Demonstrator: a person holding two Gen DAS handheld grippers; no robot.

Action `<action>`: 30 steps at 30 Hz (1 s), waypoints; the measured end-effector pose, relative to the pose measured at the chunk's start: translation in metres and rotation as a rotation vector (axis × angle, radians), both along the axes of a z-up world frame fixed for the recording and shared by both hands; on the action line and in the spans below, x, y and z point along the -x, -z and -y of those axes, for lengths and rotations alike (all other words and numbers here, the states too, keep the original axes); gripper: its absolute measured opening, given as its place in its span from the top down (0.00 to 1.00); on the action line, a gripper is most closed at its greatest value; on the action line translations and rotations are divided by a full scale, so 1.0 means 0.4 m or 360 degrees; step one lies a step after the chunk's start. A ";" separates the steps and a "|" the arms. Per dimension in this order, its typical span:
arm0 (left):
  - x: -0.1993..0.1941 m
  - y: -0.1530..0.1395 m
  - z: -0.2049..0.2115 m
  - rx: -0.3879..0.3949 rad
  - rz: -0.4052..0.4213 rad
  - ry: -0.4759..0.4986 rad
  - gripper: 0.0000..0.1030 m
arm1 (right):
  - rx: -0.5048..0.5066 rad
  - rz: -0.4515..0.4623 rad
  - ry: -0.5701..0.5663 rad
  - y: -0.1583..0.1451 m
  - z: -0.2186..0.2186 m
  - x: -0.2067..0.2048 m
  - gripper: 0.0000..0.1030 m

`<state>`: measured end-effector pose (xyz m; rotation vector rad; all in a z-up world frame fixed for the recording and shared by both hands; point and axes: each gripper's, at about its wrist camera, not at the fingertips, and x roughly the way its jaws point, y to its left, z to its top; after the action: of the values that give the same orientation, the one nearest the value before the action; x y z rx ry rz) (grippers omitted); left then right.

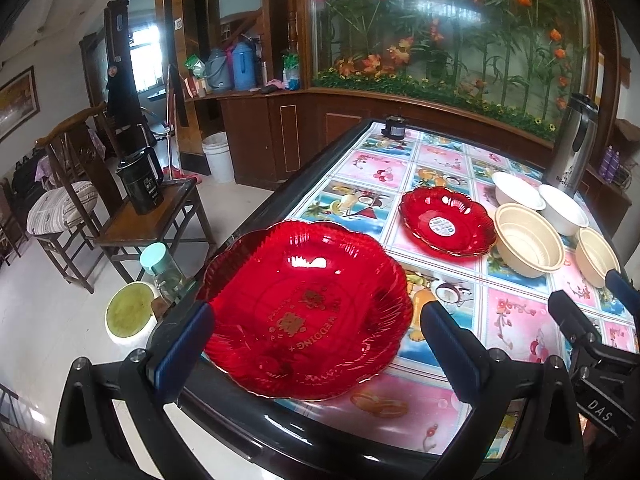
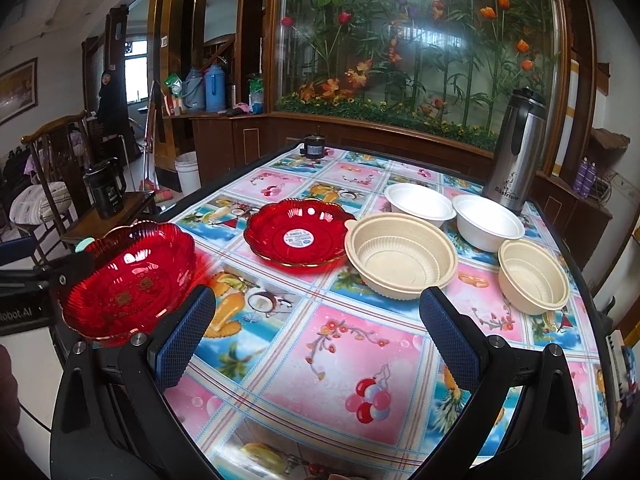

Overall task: Organize plates and bowls
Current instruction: 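Move the left gripper toward the stack of large red plates, then grasp the rim of the large red plate with the left gripper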

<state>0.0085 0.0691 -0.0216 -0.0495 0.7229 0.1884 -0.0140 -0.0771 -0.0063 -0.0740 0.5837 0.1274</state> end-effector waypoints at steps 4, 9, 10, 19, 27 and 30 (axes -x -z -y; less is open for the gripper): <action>0.002 0.007 -0.025 0.0008 -0.0008 -0.0030 0.00 | -0.0020 0.0003 -0.0034 -0.012 -0.032 -0.012 0.00; 0.001 0.017 -0.061 0.0008 -0.0017 -0.0079 0.00 | -0.0017 0.0005 -0.0075 -0.017 -0.077 -0.023 0.00; 0.002 0.020 -0.069 0.0005 -0.0019 -0.0092 0.00 | -0.0019 0.0001 -0.0082 -0.017 -0.086 -0.026 0.00; -0.005 0.041 -0.134 0.0023 -0.0046 -0.0179 0.00 | -0.0101 -0.0106 -0.0134 -0.014 -0.142 -0.070 0.00; -0.024 0.069 -0.171 0.0040 -0.0090 -0.0210 0.00 | -0.0163 -0.0222 -0.0126 0.012 -0.166 -0.107 0.00; -0.036 0.080 -0.186 0.0058 -0.0120 -0.0199 0.00 | -0.0175 -0.0263 -0.0125 0.024 -0.170 -0.120 0.00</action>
<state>0.0229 0.1435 -0.0535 -0.1231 0.7992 0.2978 0.0341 -0.0089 -0.0160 0.0207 0.7379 0.2435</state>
